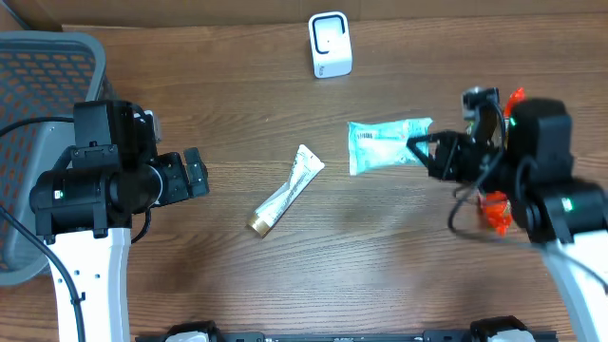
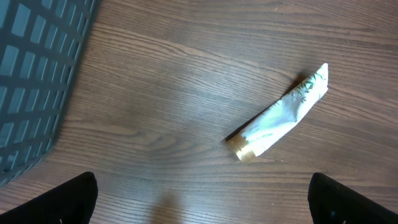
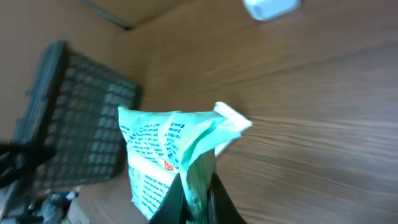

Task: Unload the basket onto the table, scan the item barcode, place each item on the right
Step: 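Lift the wipes pack and carry it up to the white scanner, then hold the wipes pack in front of the scanner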

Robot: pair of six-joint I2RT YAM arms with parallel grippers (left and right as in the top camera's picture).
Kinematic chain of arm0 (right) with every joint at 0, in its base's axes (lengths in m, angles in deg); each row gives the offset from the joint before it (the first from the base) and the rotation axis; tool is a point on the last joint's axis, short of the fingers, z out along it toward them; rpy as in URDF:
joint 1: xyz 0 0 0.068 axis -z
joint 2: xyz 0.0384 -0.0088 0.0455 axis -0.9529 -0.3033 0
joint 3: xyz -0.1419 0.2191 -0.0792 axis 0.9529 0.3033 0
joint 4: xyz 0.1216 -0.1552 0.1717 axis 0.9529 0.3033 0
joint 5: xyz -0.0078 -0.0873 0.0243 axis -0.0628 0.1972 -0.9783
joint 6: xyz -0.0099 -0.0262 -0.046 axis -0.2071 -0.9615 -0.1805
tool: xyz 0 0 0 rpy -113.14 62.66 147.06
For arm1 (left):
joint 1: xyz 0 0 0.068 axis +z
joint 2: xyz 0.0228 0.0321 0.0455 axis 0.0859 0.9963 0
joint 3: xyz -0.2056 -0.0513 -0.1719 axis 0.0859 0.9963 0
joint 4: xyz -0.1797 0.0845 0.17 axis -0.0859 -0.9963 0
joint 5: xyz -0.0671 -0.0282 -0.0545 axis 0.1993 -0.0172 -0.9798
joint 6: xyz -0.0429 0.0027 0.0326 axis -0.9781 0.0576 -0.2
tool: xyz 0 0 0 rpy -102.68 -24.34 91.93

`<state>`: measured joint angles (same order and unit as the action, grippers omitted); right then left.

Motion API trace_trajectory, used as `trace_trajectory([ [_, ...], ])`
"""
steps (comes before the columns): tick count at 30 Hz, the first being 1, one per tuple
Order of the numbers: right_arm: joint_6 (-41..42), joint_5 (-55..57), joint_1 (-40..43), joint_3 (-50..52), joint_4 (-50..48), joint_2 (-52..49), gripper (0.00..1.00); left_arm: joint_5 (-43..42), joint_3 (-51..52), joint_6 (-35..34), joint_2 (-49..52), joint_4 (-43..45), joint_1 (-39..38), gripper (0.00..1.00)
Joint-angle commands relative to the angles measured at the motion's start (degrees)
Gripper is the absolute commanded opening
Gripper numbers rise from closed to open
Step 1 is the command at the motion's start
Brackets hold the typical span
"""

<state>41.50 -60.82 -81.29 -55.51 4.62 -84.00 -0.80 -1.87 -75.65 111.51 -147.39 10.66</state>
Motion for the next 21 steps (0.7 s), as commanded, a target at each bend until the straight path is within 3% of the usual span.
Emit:
trace_trajectory([
  [1,-1.6,5.9,-1.9,-9.6,1.2,-7.5,0.04,-0.2,-0.5,-1.0,0.0,0.2,0.2,1.0],
  [5,-6.2,18.5,-7.8,-23.9,5.6,-19.4,0.04,-0.2,-0.5,-1.0,0.0,0.2,0.2,1.0],
  [8,-13.3,36.0,-14.0,-33.5,5.6,-27.6,0.04,-0.2,-0.5,-1.0,0.0,0.2,0.2,1.0],
  [13,-29.8,66.9,-20.9,-37.1,-8.6,-37.5,0.04,-0.2,-0.5,-1.0,0.0,0.2,0.2,1.0],
  [17,-53.3,70.9,-22.2,-37.1,-21.3,-44.1,0.04,-0.2,-0.5,-1.0,0.0,0.2,0.2,1.0],
  [21,-68.4,70.7,-21.6,-37.1,-33.7,-50.4,0.04,-0.2,-0.5,-1.0,0.0,0.2,0.2,1.0],
])
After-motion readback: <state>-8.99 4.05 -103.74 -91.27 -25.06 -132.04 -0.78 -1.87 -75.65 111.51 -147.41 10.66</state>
